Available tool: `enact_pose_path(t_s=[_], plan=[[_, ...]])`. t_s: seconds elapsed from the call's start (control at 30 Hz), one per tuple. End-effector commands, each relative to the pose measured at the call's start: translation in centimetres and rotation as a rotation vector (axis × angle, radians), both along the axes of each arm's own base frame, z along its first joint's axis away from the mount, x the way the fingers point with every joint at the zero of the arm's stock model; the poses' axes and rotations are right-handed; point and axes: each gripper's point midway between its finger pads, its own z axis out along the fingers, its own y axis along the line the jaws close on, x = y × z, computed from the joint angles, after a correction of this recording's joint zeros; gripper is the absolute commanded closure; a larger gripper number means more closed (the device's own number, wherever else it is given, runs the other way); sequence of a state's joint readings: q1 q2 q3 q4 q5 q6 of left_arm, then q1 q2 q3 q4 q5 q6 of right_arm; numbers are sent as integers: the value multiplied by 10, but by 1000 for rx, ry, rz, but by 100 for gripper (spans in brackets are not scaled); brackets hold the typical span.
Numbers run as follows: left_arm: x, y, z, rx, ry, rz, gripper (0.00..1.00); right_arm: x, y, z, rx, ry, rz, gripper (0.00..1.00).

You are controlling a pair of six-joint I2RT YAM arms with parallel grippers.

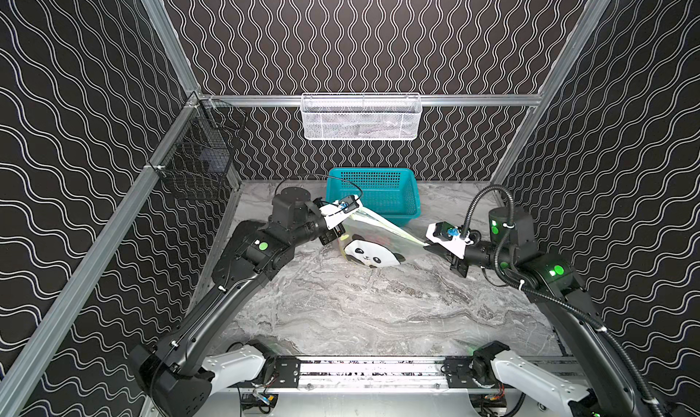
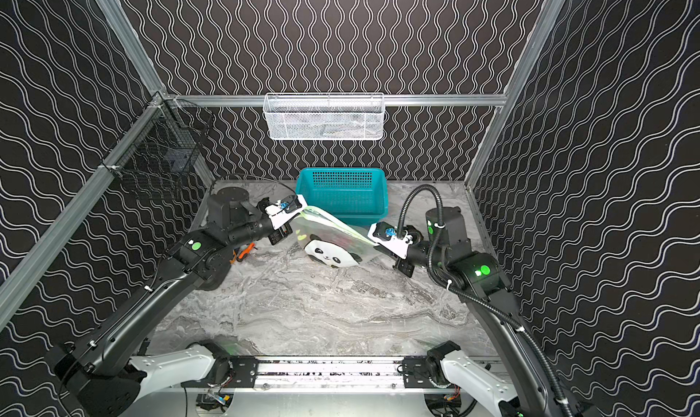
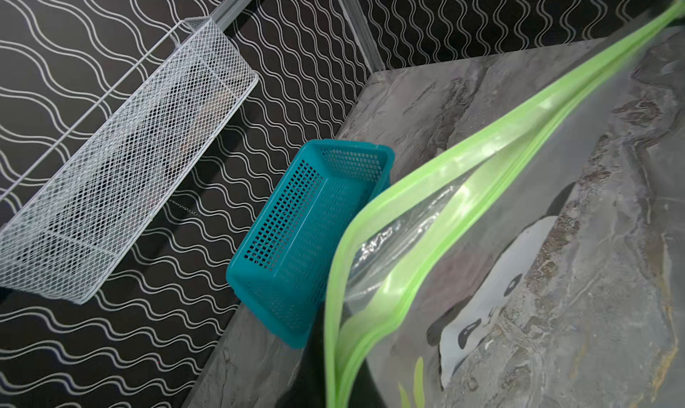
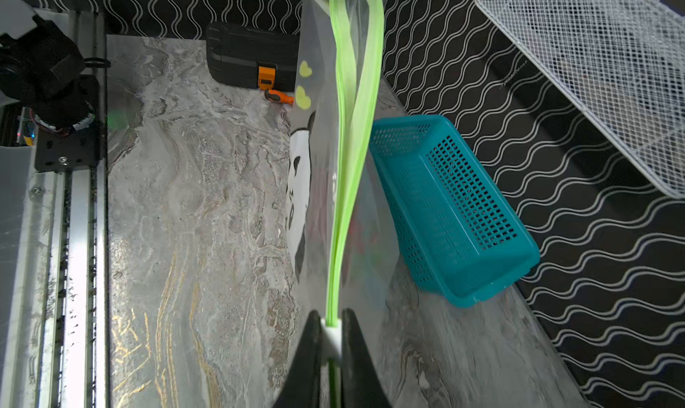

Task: Open the zip-top bag and take out the dragon fruit
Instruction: Unzip the zipper on the zipper food storage bag.

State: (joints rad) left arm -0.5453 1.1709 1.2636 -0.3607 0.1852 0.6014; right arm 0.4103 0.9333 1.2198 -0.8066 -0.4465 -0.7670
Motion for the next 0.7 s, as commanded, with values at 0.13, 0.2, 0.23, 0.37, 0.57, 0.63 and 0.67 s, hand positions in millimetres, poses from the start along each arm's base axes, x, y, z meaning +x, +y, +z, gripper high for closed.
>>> enact_pose_path(t_s=[0.13, 0.2, 0.23, 0.37, 0.57, 0.63, 0.67], plan=[[9, 7, 21, -32, -70, 45, 100, -18, -18, -21, -42, 84, -64, 100], [-3, -3, 25, -62, -71, -38, 100, -19, -14, -22, -25, 87, -51, 100], [-6, -6, 25, -69, -70, -61, 100, -19, -13, -21, -19, 88, -46, 100], [2, 4, 22, -37, -72, 2, 100, -21, -18, -26, -50, 106, -55, 100], [-8, -4, 22, -63, -57, -68, 100, -24, -21, -30, -56, 96, -60, 100], [-12, -11, 20, -78, -41, -110, 100, -22, -16, -27, -33, 100, -54, 97], [-16, -14, 18, -78, -30, -140, 100, -18, -14, -21, -12, 95, -60, 89]])
